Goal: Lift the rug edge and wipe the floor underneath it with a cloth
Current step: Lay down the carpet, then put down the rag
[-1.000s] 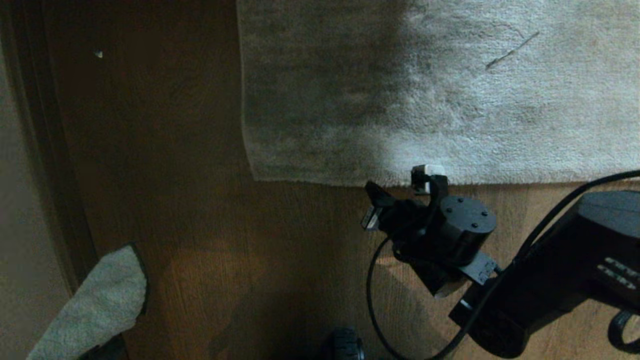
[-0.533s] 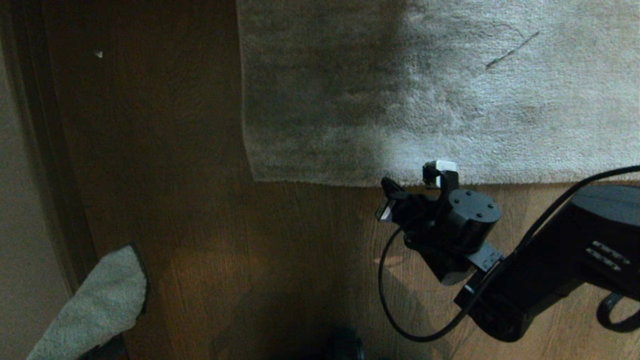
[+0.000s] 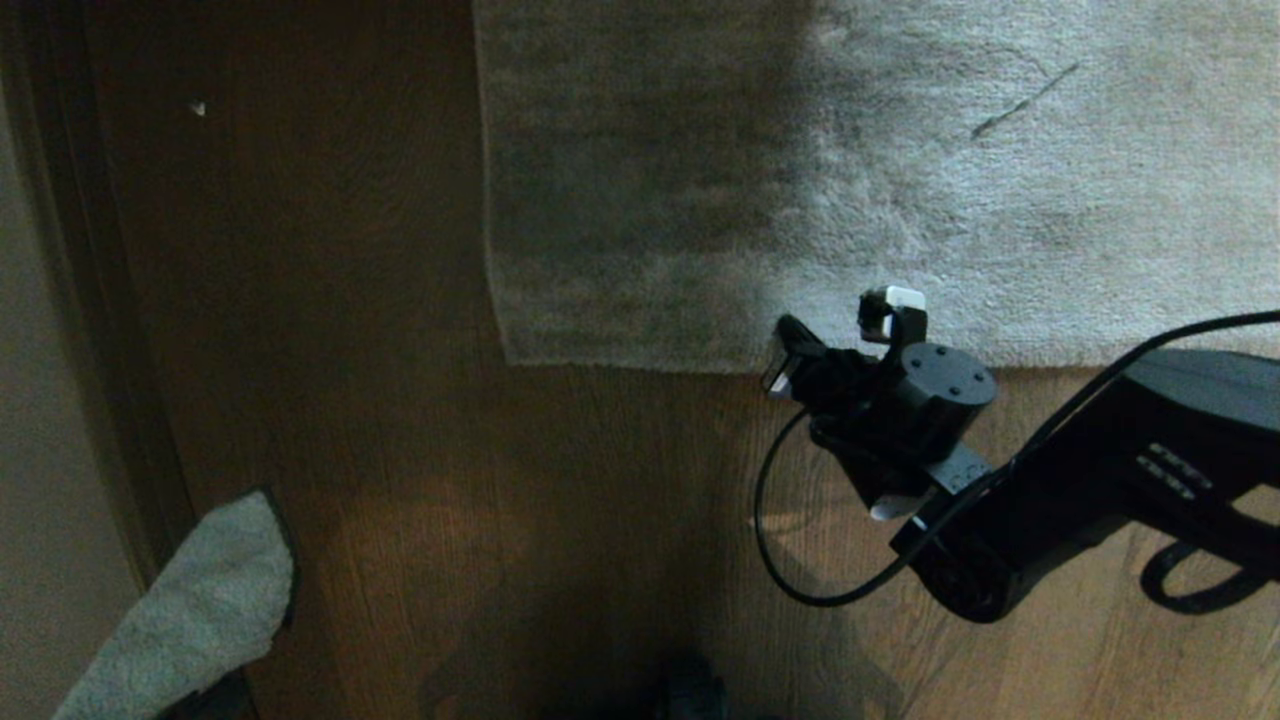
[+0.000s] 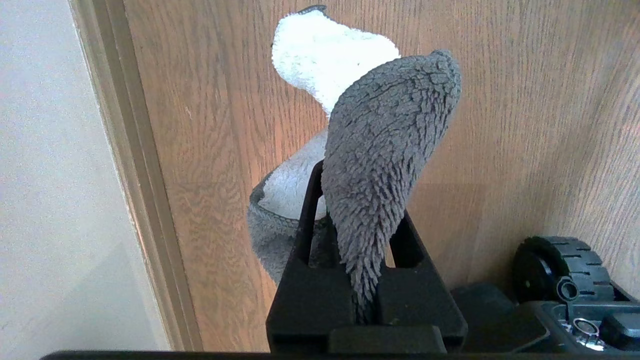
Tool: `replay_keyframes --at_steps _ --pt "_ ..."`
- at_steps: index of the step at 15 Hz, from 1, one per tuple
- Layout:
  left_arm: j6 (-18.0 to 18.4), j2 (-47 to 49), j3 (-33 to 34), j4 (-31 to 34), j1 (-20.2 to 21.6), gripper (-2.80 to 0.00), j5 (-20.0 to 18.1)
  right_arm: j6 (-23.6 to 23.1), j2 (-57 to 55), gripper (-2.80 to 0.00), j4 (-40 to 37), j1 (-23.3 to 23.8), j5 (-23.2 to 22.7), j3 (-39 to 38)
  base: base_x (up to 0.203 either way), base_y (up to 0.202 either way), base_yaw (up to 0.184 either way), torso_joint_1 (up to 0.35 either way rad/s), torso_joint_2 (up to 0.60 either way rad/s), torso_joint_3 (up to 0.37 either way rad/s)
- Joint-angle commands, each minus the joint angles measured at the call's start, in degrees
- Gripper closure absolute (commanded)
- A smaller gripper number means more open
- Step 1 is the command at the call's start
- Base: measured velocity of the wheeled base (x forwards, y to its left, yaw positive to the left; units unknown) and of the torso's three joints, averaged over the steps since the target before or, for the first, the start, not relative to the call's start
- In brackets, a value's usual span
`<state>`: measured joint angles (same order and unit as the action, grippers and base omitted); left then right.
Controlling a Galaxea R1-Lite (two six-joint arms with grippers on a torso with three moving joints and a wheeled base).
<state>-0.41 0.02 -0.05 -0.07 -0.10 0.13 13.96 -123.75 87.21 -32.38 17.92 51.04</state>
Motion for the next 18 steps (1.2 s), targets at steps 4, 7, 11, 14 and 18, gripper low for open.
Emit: replay_keyframes --at_steps 4,7,11,14,18 --pt "0.0 0.0 0.0 0.0 0.0 0.0 0.0 0.3 -4.2 0.0 2.7 0.1 0.1 1.2 0.0 0.0 0.0 0.0 0.0 0.0" --pt "0.0 0.0 0.0 0.0 0.0 0.0 0.0 0.5 -5.8 0.0 2.7 0.1 0.0 4.1 0.0 0.0 0.0 0.0 0.0 0.0" --pt "0.0 0.0 0.0 0.0 0.0 0.0 0.0 0.5 -6.0 0.0 2.7 -0.1 -0.1 4.4 0.0 0.0 0.0 0.0 0.0 0.0" --pt "0.0 0.0 0.0 0.0 0.0 0.0 0.0 0.5 -6.0 0.0 2.7 -0.1 0.0 4.4 0.0 0.0 0.0 0.0 0.0 0.0" --pt "0.0 0.0 0.0 0.0 0.0 0.0 0.0 0.5 -5.8 0.0 2.7 -0.1 0.0 4.3 0.0 0.0 0.0 0.0 0.0 0.0"
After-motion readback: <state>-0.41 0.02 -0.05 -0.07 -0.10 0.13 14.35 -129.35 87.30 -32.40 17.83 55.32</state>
